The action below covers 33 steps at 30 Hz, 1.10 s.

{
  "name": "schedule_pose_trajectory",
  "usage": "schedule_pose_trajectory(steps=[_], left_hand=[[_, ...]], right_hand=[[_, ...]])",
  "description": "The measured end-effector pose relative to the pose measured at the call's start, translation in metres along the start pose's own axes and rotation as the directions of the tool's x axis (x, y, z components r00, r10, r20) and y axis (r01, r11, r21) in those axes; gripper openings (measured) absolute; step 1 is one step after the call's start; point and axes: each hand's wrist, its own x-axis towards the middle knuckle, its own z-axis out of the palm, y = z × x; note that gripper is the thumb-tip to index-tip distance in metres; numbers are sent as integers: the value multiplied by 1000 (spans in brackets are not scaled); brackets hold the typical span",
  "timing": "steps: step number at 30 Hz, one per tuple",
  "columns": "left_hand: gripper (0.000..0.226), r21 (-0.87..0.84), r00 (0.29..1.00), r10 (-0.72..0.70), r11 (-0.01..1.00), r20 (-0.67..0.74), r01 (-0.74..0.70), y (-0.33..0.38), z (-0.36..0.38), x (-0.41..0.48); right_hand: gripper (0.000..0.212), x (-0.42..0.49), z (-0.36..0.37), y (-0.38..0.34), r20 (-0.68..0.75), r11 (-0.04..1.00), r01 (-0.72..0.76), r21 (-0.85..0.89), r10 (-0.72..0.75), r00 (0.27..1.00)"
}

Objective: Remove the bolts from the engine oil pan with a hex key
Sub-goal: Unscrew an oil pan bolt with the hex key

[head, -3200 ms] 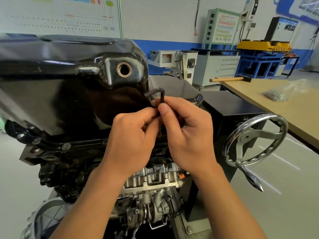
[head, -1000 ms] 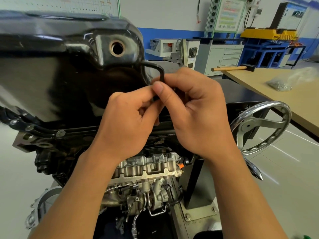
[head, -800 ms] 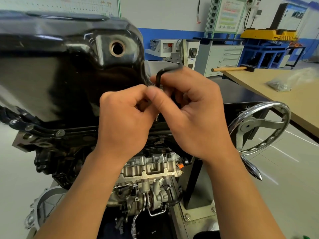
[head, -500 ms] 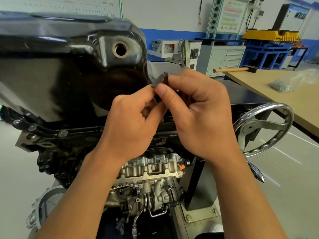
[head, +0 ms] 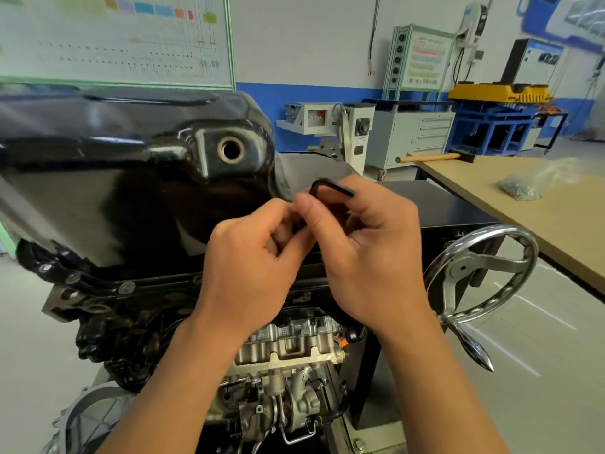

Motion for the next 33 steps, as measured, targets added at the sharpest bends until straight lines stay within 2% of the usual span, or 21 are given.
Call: schedule_pose_trajectory(steps=[1,4,8,13,15,18,20,22,25,27,29,33], left_hand=[[15,2,998,12,1000,61,-12,0,-3,0],[20,-7,987,11,1000,160,-10,1,-12,-1],[24,-1,993,-47,999,109,47,2,-12,0],[30,15,991,-130,991,-27,130,4,-1,3],[29,61,991,-135,989,-24,137,5,0,0],[18,220,993,-121,969,19,113,1,-1,-12],[21,309,993,-115,946,31,100,1,-2,-22],[28,333,993,-114,938,28,98,1,-1,-28],[19,342,991,-136,931,-6,130,1,3,-26],[14,351,987,-161,923,-23,159,3,4,-23],[13,366,985,-174,915,-17,168,6,4,-22],[12,370,983,-180,912,-23,175,7,5,-23]], right_hand=[[12,0,-1,1,18,1000,-2,-2,2,1000],[14,0,-1,2,72,1000,6,-23,-4,997],[10,-6,6,3,-4,1000,-17,3,17,1000],[6,-10,5,6,-116,999,-48,13,49,992],[10,-10,2,9,-96,999,-49,2,49,994],[14,-8,-4,14,-57,997,-54,-58,50,997],[13,-6,-6,17,-17,996,-39,-83,38,999],[14,-4,-5,19,51,997,-15,-78,19,999],[13,-2,-4,21,165,999,-48,-23,51,985],[14,-2,-3,22,188,998,-64,-3,64,980],[17,-2,-1,21,150,997,-74,29,69,986],[23,-2,6,18,-61,995,-27,93,32,998]])
